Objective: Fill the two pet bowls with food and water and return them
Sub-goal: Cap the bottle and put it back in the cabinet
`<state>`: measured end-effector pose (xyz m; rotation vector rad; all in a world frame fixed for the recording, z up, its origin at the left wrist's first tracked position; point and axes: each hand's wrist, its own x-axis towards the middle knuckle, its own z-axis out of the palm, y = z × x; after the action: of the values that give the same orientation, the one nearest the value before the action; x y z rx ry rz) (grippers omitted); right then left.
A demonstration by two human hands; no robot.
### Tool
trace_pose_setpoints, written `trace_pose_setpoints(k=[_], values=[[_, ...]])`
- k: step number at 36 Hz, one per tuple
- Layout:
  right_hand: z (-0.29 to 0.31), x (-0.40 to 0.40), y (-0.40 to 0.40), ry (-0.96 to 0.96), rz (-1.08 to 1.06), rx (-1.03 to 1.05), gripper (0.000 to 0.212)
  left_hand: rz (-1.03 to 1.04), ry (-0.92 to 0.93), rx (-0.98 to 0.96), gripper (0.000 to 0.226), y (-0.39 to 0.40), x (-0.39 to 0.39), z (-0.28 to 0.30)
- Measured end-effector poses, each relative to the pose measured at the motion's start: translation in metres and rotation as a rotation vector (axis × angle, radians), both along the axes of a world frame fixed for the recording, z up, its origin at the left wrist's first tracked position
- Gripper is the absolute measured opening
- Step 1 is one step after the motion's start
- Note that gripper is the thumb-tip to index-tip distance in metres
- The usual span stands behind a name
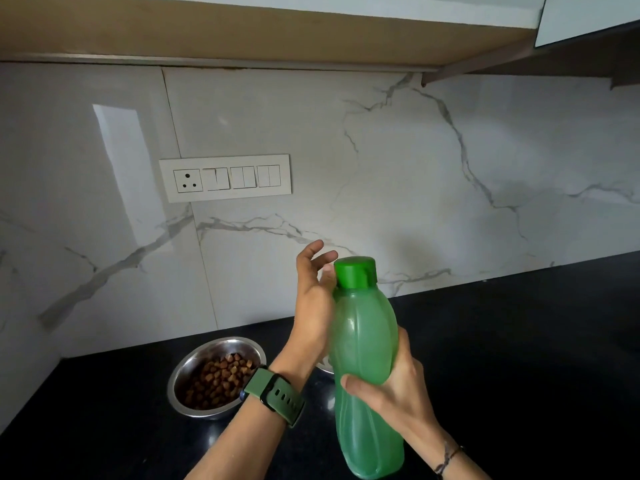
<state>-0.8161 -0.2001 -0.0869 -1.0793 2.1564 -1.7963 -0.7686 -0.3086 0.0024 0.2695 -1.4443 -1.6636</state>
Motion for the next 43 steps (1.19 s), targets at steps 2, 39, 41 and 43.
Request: trace_pose_setpoints(k=[2,39,41,43], values=[[0.001,0.0,0.0,0.015,-0.005,0.005,0.082,-0.026,0.046,0.086,0.025,0.003,0.002,0.004],[0.022,0.014,0.01,-0.02,0.086,-0.114,0.076,-0.134,-0.076,-0.094,0.057,0.01,0.025,0.023],[0.023,0.013,0.011,-0.022,0.081,-0.114,0.075,-0.186,-0.039,-0.079,0.045,0.011,0.027,0.022],[0.023,0.014,0.011,-0.028,0.081,-0.119,0.073,-0.159,-0.08,-0.153,0.036,0.013,0.03,0.023]])
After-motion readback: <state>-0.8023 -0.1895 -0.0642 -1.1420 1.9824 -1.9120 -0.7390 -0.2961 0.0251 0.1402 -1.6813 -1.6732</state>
